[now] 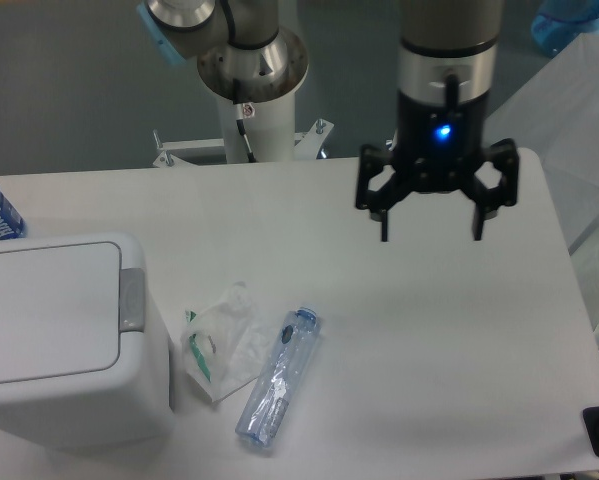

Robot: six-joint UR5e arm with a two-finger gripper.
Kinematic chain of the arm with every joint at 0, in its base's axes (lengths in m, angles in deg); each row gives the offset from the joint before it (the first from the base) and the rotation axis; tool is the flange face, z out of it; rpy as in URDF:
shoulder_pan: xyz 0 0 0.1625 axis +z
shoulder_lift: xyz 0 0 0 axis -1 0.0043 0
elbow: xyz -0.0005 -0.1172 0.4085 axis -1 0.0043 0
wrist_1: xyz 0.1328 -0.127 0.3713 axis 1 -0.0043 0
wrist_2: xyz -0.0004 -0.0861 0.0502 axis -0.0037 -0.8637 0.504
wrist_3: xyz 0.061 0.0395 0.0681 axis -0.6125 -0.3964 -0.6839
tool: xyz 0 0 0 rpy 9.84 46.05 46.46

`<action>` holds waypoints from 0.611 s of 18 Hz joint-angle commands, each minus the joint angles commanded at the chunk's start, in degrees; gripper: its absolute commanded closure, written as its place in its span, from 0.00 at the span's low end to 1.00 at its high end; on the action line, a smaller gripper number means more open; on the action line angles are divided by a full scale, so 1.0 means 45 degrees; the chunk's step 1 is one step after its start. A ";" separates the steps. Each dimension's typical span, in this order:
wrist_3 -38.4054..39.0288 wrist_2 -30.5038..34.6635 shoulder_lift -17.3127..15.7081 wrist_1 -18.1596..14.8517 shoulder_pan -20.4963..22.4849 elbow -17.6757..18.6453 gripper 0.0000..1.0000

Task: Open the trash can
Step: 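Move the open gripper over to the white trash can lid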

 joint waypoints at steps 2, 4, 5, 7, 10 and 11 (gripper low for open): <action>0.0020 0.0000 -0.0020 0.0019 0.0000 0.0078 0.00; 0.0000 -0.0097 -0.0078 0.0155 -0.0019 0.0079 0.00; 0.0078 -0.0175 -0.0117 0.0214 -0.0020 0.0098 0.00; 0.0117 -0.0565 -0.0234 0.0215 -0.0039 0.0137 0.00; 0.0000 -0.0956 -0.0468 0.0351 -0.0058 0.0566 0.00; 0.0039 -0.0957 -0.0508 0.0390 -0.0059 0.0664 0.00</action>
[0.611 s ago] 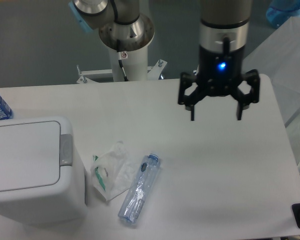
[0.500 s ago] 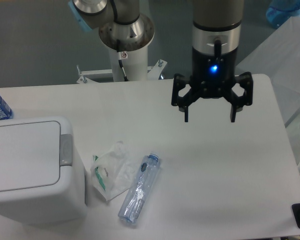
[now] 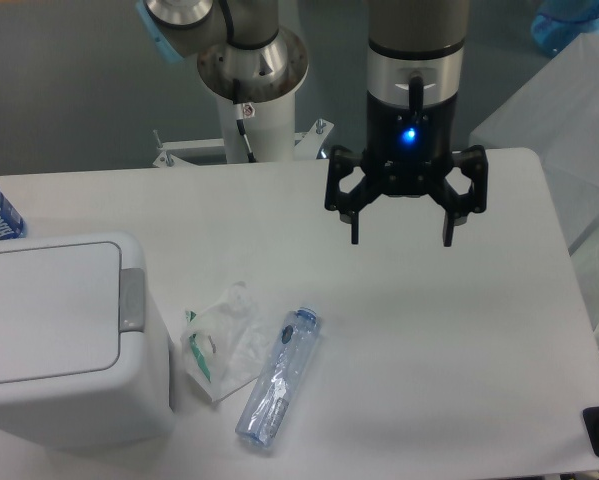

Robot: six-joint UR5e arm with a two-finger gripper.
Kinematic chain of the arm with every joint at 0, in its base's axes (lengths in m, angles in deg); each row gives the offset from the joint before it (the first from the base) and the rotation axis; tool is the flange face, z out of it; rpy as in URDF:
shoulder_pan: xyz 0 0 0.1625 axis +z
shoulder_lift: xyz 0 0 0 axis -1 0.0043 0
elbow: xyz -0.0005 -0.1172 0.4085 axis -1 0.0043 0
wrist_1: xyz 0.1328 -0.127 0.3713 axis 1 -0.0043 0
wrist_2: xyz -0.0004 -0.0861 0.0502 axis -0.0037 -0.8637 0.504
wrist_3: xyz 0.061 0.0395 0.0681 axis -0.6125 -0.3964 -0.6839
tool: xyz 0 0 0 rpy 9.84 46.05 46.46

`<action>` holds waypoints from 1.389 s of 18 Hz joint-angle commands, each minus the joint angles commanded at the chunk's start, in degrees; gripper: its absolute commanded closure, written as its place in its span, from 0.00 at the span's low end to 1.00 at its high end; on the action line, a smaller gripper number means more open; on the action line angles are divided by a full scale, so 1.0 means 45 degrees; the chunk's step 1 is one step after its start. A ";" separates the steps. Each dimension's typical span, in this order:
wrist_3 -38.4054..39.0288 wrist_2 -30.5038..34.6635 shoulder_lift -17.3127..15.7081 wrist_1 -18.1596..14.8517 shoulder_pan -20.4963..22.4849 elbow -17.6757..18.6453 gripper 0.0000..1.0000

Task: Open the trash can
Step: 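Move the open gripper over to the white trash can lid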

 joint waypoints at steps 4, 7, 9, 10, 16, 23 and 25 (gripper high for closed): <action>0.0078 -0.0019 -0.0157 0.0020 0.0000 0.0255 0.00; 0.0137 -0.0117 -0.0235 0.0000 -0.0194 0.0274 0.00; 0.0681 -0.0156 -0.0235 0.0000 -0.0526 0.0294 0.00; 0.1051 -0.0137 -0.0235 0.0000 -0.0721 0.0371 0.00; 0.3572 -0.0604 -0.0098 0.0175 -0.1679 0.0509 0.00; 0.5352 -0.1563 -0.0079 0.1679 -0.2674 0.1329 0.00; 0.5352 -0.1563 -0.0079 0.1778 -0.2968 0.1310 0.00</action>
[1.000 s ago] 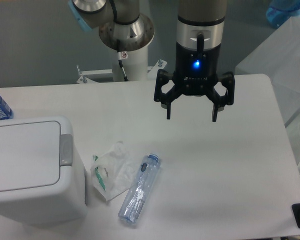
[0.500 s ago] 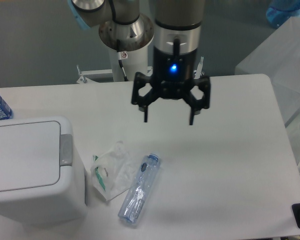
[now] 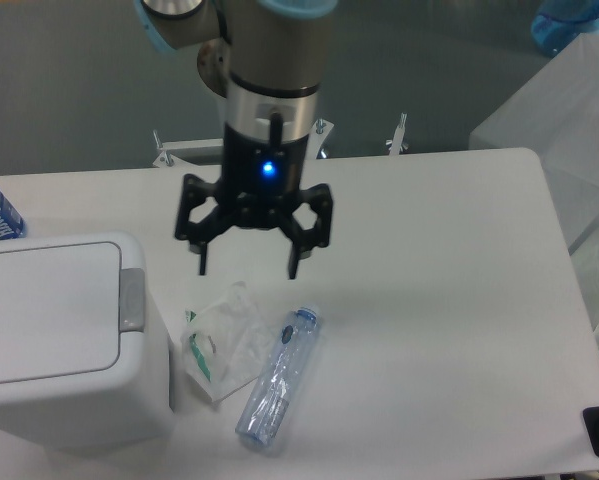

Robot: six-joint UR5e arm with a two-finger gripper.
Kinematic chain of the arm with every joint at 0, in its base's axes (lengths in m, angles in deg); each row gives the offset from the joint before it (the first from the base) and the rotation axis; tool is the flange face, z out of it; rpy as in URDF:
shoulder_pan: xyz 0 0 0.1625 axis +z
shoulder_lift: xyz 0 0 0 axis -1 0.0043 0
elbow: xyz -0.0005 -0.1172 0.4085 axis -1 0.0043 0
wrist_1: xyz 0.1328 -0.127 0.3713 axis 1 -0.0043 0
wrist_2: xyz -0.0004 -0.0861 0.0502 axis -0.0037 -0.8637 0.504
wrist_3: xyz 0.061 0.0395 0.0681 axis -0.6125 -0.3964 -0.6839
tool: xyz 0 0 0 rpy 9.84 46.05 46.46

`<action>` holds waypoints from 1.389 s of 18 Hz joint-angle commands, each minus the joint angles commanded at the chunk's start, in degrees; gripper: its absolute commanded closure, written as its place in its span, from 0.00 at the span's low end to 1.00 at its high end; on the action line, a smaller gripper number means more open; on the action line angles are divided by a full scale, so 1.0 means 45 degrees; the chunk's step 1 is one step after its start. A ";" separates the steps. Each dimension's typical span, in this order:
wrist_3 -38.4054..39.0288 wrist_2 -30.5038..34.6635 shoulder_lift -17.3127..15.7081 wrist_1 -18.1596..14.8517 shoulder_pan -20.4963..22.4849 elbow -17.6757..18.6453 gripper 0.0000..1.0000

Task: Open the trash can
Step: 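Move the open gripper over to the white trash can lid, then lower the gripper fingers onto the lid's edge beside the hinge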

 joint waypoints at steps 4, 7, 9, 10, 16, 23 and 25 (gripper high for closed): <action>0.0078 0.0000 0.0136 0.0156 -0.0196 0.0000 0.00; 0.0156 0.0000 0.0176 0.0156 -0.0196 0.0020 0.00; 0.0215 0.0000 0.0253 0.0156 -0.0196 0.0020 0.00; 0.0215 0.0000 0.0273 0.0156 -0.0216 0.0020 0.00; 0.0176 0.0020 0.0410 0.0176 -0.0216 0.0020 0.00; 0.0175 0.0039 0.0469 0.0176 -0.0216 0.0039 0.00; 0.0176 0.0059 0.0488 0.0176 -0.0235 0.0039 0.00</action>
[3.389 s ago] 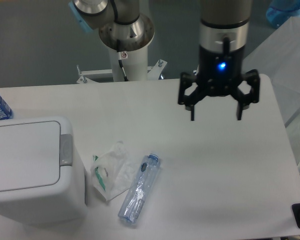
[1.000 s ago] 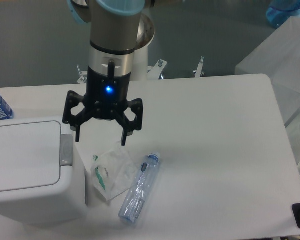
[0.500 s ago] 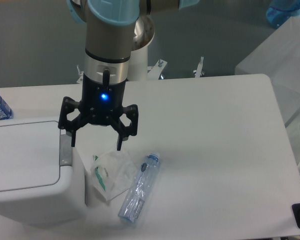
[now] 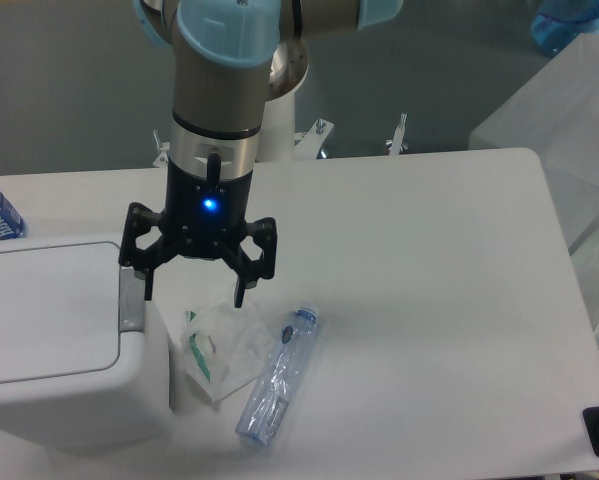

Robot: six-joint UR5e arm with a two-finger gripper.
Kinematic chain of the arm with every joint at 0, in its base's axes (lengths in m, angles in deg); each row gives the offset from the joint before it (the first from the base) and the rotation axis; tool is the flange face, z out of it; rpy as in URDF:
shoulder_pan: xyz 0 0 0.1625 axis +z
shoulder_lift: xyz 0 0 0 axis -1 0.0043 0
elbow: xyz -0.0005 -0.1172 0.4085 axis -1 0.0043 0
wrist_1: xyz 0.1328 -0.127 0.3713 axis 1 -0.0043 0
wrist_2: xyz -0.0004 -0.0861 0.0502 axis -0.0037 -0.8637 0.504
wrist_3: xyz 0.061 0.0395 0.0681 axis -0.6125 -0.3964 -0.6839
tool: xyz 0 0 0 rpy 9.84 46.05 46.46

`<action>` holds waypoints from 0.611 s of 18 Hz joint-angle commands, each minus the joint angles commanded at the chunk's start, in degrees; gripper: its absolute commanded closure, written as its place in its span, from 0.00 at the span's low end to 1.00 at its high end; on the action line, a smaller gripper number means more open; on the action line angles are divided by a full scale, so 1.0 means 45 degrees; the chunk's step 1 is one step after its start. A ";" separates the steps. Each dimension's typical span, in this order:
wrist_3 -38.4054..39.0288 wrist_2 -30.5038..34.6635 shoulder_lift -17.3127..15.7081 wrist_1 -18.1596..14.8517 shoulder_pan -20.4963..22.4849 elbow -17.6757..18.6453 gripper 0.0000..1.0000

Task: Open the trash can
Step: 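Lower the gripper fingers onto the lid's edge beside the hinge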

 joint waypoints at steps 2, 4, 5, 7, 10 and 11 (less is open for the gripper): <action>0.0000 0.0000 0.0020 0.0000 0.0020 0.0000 0.00; -0.0020 0.0000 0.0039 0.0000 0.0000 0.0000 0.00; -0.0020 0.0000 0.0039 0.0000 0.0019 0.0000 0.00; -0.0020 -0.0019 0.0039 0.0000 0.0000 0.0000 0.00; -0.0020 0.0000 0.0059 0.0000 0.0020 0.0000 0.00; -0.0020 0.0000 0.0078 0.0000 0.0020 0.0000 0.00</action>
